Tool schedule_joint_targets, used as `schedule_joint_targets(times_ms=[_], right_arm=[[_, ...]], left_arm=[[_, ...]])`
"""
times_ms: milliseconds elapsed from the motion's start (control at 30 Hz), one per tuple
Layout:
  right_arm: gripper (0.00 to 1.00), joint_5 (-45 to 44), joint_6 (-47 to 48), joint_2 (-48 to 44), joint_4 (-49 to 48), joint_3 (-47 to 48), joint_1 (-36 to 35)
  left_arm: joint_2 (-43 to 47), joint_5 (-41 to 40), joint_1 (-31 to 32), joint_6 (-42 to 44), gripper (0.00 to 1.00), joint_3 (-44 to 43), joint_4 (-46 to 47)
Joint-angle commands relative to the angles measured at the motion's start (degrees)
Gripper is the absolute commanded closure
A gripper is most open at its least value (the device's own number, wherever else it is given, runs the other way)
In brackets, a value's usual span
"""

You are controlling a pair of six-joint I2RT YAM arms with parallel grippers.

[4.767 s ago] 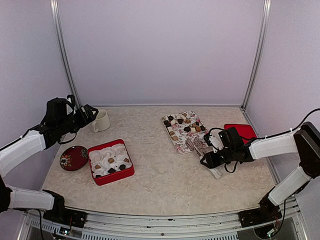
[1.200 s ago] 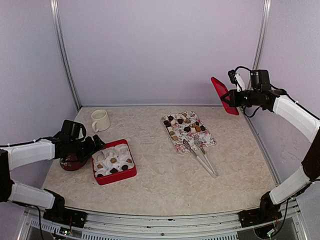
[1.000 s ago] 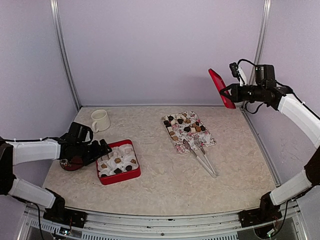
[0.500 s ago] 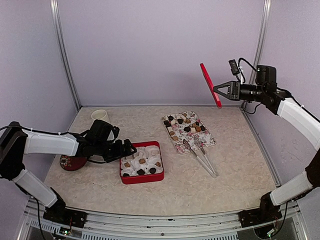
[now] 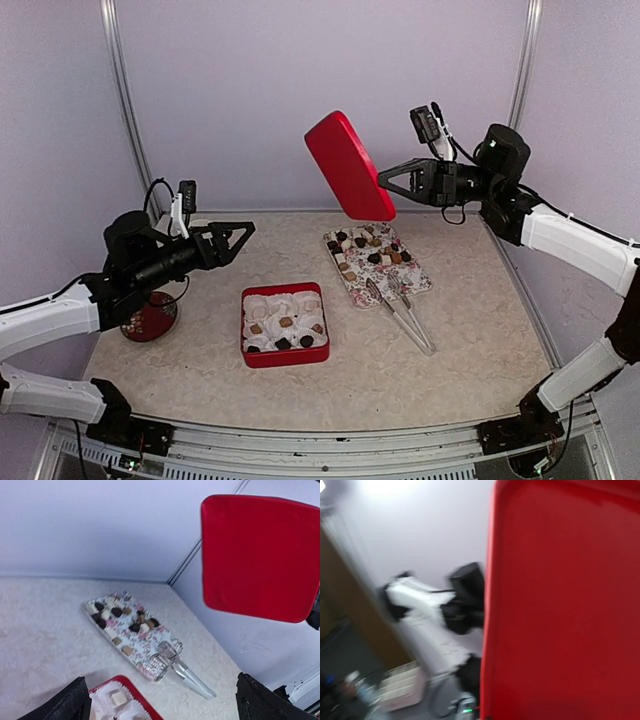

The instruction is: Pack the chocolate

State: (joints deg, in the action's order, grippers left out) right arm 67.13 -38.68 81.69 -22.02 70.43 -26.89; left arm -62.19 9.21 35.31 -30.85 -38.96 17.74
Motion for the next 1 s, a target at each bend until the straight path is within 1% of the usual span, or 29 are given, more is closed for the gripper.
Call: schedule_joint_targets(times_ms=[0, 33, 100, 167, 233, 300, 433, 533, 600, 767, 833, 967], right_arm=[[1.00, 9.4, -15.9, 3.6, -25.3, 3.6, -3.8], [1.00, 11.3, -18.1, 4.7, -28.4, 5.1, -5.0], [1.00, 14.2, -21.7, 6.2, -33.2, 7.4, -7.5], [1.00, 17.2, -22.7, 7.2, -34.9, 9.3, -9.9], [1.00, 19.8, -23.0, 7.6, -35.5, 10.5, -11.9], [1.00, 21.9, -24.0, 7.8, -37.0, 11.0, -13.8], [1.00, 23.3, -24.9, 8.3, -38.1, 12.8, -17.6], [1.00, 24.6, -25.3, 9.4, -37.4, 15.0, -20.7], [1.00, 25.2, -25.9, 10.1, -37.2, 16.4, -21.9], [1.00, 27.1, -26.6, 11.0, -37.2, 18.3, -23.8], [1.00, 27.6, -26.8, 11.5, -37.0, 19.0, -25.0], [1.00, 28.3, -27.1, 11.8, -37.0, 19.4, -27.0]], left_arm=[[5.1, 8.5, 0.8, 7.6, 0.01, 5.9, 20.1], [6.4, 9.5, 1.4, 10.1, 0.01, 6.7, 22.0], [8.5, 11.0, 2.6, 16.7, 0.01, 7.1, 22.9], [10.2, 13.0, 3.1, 22.7, 0.01, 7.0, 21.7], [11.9, 14.8, 3.2, 26.4, 0.01, 7.2, 20.6], [13.3, 16.8, 3.2, 27.8, 0.01, 8.1, 21.0], [13.4, 22.9, 3.5, 26.9, 0.04, 8.6, 24.0], [12.5, 26.2, 5.5, 27.2, 0.09, 7.1, 26.2], [12.4, 28.0, 7.6, 29.1, 0.12, 5.6, 25.3], [12.3, 28.4, 13.0, 34.1, 0.20, 2.4, 20.4], [12.4, 27.3, 14.3, 35.2, 0.21, 1.7, 19.3], [12.6, 26.7, 14.9, 35.5, 0.22, 0.6, 19.1]])
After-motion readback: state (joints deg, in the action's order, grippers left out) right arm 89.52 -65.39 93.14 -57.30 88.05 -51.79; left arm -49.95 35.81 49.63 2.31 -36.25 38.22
